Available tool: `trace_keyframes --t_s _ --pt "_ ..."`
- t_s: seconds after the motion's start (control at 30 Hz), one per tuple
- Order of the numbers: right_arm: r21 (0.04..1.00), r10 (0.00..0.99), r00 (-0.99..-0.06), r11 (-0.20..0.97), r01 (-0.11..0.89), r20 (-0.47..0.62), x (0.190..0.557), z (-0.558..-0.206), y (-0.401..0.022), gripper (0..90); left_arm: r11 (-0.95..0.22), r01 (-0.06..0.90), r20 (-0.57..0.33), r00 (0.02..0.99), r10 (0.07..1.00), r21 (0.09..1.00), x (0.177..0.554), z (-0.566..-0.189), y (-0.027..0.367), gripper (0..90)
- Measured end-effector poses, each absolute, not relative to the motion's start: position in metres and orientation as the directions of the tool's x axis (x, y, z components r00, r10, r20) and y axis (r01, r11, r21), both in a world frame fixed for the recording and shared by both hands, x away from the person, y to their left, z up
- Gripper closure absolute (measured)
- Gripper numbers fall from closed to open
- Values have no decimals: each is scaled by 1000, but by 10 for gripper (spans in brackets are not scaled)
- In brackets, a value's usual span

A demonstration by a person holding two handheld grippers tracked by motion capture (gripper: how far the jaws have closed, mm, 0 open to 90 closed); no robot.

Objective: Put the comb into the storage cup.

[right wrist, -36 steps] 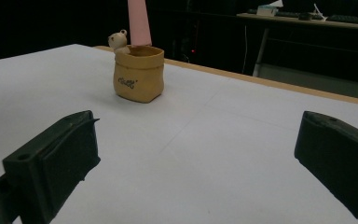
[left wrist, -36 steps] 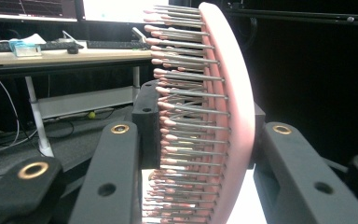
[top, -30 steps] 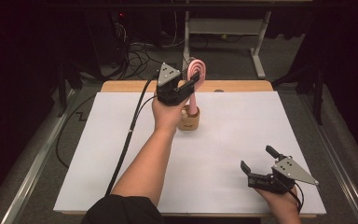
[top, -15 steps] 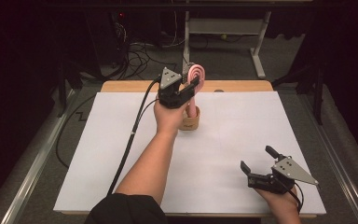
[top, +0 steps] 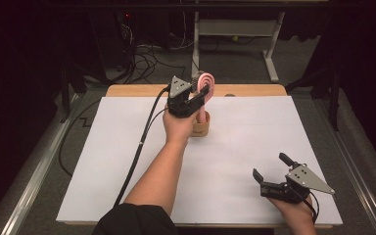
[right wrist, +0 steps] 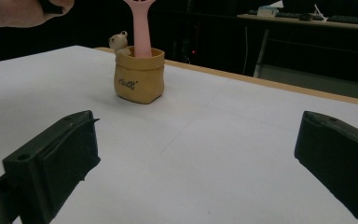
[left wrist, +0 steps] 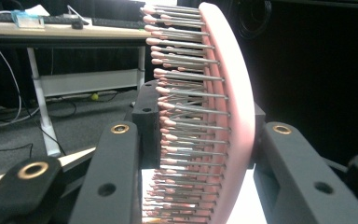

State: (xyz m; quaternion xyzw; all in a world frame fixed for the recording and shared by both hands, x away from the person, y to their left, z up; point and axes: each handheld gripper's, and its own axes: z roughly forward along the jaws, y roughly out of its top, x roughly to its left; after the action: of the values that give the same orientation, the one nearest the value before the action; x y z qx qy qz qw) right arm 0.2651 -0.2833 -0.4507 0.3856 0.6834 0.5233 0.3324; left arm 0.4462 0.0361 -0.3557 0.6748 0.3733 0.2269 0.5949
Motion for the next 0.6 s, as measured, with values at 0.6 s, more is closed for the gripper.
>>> trace_keyframes --t_s 0.6 --pt "972 874 -483 154 179 -50 265 -451 -283 2 9 238 -157 611 776 971 448 -363 36 637"
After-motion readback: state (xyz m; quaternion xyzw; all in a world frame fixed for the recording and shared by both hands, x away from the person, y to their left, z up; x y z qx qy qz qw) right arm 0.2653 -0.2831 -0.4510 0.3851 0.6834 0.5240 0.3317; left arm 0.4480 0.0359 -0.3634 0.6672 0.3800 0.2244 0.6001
